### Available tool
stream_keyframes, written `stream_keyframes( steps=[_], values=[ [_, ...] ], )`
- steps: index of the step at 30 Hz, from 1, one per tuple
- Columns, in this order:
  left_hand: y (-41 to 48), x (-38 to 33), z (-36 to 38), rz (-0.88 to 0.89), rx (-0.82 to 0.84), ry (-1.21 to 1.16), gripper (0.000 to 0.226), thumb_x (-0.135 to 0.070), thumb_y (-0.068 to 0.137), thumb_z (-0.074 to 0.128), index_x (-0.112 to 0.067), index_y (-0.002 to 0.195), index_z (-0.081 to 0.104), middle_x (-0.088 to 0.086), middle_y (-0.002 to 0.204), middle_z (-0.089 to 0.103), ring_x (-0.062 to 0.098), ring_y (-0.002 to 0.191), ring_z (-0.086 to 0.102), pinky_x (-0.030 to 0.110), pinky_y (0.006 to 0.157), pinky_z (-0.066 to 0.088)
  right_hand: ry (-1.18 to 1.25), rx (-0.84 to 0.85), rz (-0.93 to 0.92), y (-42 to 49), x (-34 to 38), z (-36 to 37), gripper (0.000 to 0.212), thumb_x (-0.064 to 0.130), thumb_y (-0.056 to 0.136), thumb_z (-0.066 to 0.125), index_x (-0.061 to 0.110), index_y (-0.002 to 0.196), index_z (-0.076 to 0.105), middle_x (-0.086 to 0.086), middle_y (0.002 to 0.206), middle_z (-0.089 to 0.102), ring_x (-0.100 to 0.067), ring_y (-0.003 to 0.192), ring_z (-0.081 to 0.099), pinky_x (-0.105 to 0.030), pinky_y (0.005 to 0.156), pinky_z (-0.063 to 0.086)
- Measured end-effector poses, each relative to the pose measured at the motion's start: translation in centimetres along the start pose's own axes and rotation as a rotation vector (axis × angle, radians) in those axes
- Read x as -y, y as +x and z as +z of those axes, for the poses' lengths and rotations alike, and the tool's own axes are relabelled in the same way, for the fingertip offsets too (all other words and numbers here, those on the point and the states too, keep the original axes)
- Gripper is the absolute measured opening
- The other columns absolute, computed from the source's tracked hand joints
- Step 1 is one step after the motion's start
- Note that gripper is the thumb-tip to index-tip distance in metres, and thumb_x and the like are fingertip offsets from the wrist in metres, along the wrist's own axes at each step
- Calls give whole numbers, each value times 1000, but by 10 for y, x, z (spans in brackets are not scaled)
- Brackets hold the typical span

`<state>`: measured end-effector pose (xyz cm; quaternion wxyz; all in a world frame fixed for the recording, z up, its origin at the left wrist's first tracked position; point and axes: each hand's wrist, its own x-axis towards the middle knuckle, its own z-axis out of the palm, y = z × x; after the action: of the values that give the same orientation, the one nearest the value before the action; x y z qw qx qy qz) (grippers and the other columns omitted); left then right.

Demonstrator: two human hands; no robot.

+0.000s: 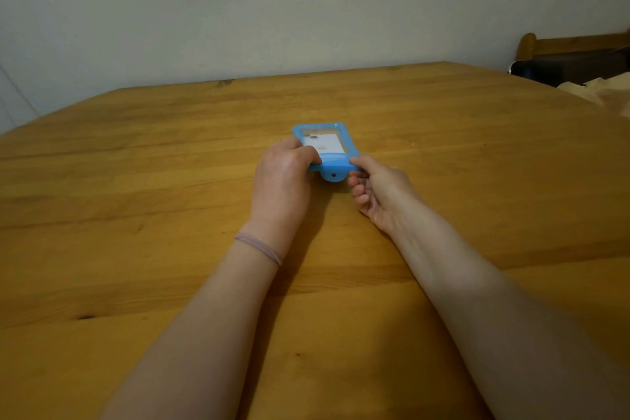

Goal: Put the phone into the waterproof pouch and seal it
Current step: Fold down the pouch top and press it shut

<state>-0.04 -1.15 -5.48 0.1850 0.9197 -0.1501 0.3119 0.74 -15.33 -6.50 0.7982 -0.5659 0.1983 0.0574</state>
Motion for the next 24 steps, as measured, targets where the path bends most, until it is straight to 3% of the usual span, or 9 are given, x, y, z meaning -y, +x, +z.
stream_keyframes(
  steps=[8,14,19,22,24],
  values=[
    [-1,-1,2,4,9,34,21,1,71,67,-9,89,71,11,82,63,33,71,58,41,58,46,-38,-5,-43,1,-2,-1,22,24,85,65,8,70,61,2,44,56,-5,34,46,-15,31,33],
    [-4,-7,9,69,24,99,19,-16,78,69,-16,97,66,5,93,60,26,86,53,42,77,44,-58,13,-139,2,-4,-2,23,26,84,64,13,66,58,6,41,54,-5,33,43,-15,30,30],
    [-3,-9,8,39,1,63,17,-6,79,60,-11,93,68,9,86,63,29,79,55,45,65,46,-57,37,-241,1,-4,3,37,45,85,64,14,64,57,4,43,55,-8,37,46,-16,34,33],
    [-3,-8,8,-17,-62,41,18,-4,75,62,-11,91,69,10,84,65,32,75,58,43,61,46,-44,73,-273,-2,-2,7,55,60,88,49,10,69,59,-2,49,60,-12,39,51,-20,38,39],
    [-3,-8,7,-50,-104,-40,24,1,73,59,-9,92,70,13,87,67,34,76,60,40,60,46,-37,97,-277,-4,-1,8,61,59,93,37,8,70,60,-6,53,63,-15,43,55,-23,42,45]
  ],
)
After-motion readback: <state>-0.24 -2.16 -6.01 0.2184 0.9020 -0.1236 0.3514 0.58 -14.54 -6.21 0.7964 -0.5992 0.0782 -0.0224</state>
